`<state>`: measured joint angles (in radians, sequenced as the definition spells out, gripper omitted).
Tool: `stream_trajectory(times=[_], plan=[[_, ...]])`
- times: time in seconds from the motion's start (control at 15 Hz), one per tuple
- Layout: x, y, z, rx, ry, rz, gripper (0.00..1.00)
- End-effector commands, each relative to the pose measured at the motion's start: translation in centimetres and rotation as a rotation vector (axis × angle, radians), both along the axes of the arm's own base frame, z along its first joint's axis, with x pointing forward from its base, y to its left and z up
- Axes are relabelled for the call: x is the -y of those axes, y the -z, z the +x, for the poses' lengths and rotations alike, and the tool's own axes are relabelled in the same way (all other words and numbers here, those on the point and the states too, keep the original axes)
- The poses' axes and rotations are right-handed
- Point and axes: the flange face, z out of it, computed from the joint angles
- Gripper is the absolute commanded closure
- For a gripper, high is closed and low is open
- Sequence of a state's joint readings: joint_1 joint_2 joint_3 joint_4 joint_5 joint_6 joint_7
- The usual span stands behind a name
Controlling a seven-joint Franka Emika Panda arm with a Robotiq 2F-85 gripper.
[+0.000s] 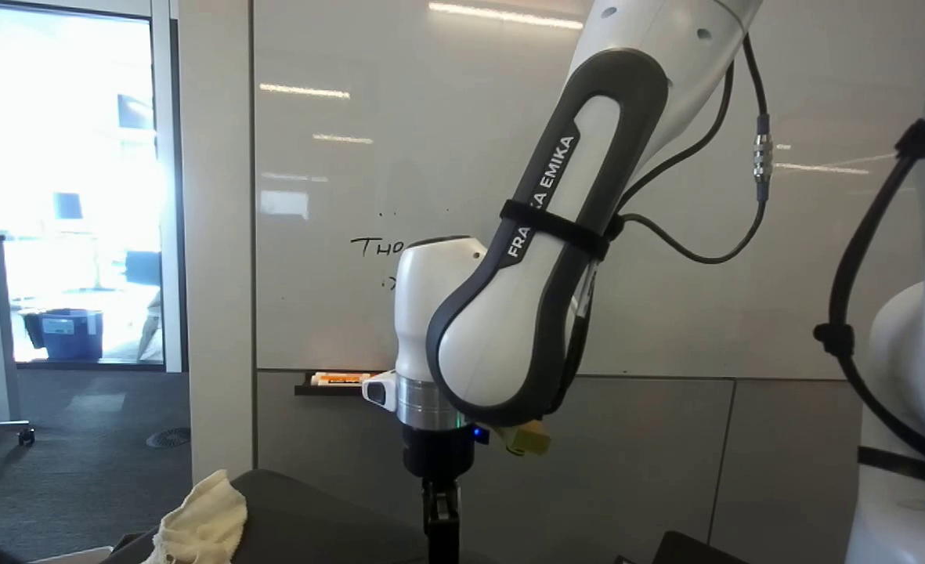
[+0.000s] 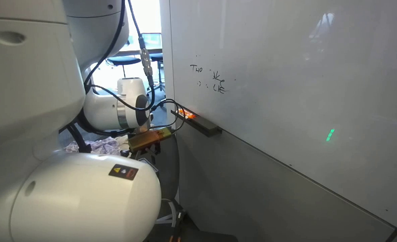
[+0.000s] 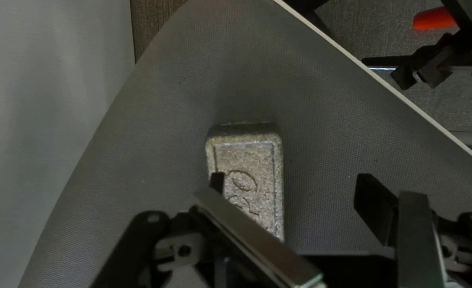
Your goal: Use the eraser to wipe the writings off the whiteboard
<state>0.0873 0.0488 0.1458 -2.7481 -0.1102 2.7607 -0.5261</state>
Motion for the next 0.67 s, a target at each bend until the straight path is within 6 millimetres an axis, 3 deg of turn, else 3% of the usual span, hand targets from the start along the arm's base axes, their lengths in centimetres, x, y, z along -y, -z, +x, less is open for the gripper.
stream_trajectory(times=[0.0, 0.6], plan=[[-0.2, 0.7, 0.6, 0.044, -0.068, 0.014, 0.0], [-0.5, 3.7, 1.2, 0.019, -0.117, 0.013, 0.0]])
